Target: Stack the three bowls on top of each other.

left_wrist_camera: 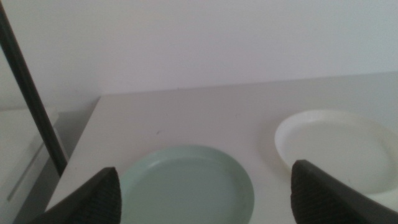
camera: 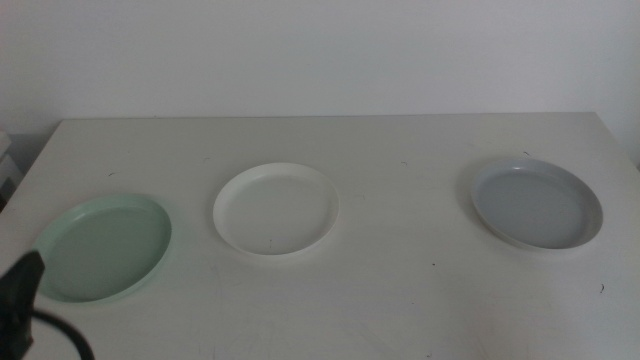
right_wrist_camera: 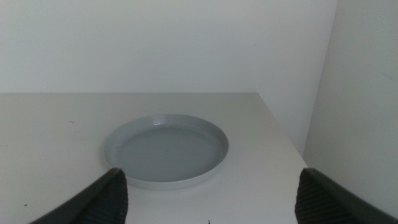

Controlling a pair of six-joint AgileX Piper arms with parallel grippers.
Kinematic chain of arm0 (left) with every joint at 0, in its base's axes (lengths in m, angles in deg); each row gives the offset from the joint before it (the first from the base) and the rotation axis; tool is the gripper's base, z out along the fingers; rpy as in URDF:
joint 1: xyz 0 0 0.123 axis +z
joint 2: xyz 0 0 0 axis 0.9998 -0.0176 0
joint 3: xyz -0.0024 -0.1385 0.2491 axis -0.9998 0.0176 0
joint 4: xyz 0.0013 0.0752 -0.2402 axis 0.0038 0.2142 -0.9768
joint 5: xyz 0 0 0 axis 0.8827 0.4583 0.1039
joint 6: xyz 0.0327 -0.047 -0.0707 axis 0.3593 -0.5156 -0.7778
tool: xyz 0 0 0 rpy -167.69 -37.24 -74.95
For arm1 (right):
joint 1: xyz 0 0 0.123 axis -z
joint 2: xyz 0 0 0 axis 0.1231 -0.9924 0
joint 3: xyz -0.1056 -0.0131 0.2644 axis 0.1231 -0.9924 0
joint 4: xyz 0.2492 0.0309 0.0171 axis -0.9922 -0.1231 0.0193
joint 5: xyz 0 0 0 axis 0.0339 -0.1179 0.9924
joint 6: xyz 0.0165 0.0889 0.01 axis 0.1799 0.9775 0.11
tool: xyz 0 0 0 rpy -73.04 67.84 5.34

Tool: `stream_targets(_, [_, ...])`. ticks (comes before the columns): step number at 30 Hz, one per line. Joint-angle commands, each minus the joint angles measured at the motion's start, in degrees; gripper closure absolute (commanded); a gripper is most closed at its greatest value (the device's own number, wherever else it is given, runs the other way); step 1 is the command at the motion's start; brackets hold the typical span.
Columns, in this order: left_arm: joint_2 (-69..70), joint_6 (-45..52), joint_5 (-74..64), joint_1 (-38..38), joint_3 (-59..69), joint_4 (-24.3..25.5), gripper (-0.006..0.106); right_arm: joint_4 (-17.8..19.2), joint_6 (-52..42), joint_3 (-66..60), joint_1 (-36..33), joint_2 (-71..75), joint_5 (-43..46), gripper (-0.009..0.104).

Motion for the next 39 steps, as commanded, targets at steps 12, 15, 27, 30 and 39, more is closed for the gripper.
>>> stream_targets(12, [-24.4,-0.6,-9.6,-0.3,-26.8,-2.4,-0.002,0.9,-0.3,0.3,0.0,1.5,4.4,0.001])
stream_targets(15, [-28.6,-0.6,-15.5,-0.3,-32.9,-3.1,-0.002,0.9,-0.3,0.3,0.0,1.5,4.4,0.001])
stream_targets(27, [-40.6,-0.6,-33.7,-0.3,-50.6,-3.8,-0.002,0.9,-0.3,0.3,0.0,1.5,4.4,0.001])
stream_targets(30, [-41.9,-0.6,-37.7,-0.3,-54.6,-3.8,-0.002,0.9,-0.3,0.3,0.0,1.5,4.4,0.001])
stream_targets(39, [-42.7,-0.6,-41.9,-0.3,-58.5,-4.1,-0.002,0.9,-0.3,0.3,0.0,1.5,4.4,0.001])
